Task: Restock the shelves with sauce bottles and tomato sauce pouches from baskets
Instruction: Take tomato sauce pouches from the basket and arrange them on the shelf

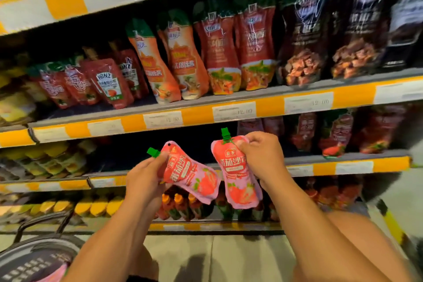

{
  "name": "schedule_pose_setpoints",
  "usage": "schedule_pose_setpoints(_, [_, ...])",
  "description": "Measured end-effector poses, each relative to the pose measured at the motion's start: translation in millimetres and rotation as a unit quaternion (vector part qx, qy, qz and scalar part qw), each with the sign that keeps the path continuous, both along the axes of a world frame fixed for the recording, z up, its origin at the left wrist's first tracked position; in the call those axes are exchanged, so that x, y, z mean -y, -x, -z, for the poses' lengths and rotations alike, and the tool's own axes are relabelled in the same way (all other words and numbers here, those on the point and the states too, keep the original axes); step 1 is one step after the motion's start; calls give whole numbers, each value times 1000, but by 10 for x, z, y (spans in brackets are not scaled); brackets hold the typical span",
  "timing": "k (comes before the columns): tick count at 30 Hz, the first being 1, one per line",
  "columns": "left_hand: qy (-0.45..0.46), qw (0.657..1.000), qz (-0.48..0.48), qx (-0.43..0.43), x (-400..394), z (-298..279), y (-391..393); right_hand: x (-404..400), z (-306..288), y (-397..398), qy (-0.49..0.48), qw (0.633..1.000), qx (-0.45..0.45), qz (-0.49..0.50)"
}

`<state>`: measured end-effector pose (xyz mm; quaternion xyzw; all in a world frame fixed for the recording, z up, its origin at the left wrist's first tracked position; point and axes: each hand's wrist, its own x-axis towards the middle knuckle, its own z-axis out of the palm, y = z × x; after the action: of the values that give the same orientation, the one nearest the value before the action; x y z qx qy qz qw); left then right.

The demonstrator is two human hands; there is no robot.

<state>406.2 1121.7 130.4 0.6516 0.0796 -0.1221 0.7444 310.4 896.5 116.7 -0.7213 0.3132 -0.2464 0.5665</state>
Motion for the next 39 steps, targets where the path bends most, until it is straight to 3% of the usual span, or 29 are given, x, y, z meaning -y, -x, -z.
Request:
schedule_pose_setpoints(4, [-42,998,33,-14,426,64,-39,174,91,-44,-9,998,-53,41])
schedule_pose_setpoints(9, [-65,996,58,-16,805,92,-190,462,52,-27,-34,994,-40,95])
schedule_pose_setpoints(13, [-65,996,51,-16,1031,40,-315,635,-35,-12,-67,989,-10,134])
schedule_pose_setpoints(19, [3,999,45,-17,1238,-12,-447,762,-168,-6,-163,967,61,186])
schedule_pose_setpoints(25, [25,996,78,40,1415,30,-509,789,-283,-19,-211,941,141,223])
schedule_pose_setpoints(31, [-24,986,129,104,1607,94,-452,780,-216,-104,-119,958,173,196])
schedule_pose_setpoints(35, [-104,969,174,138,1719,103,-409,795,-63,-203,-83,973,116,183])
schedule_pose_setpoints(39, [-112,959,205,160,1775,113,-334,817,-54,-180,-71,980,74,172])
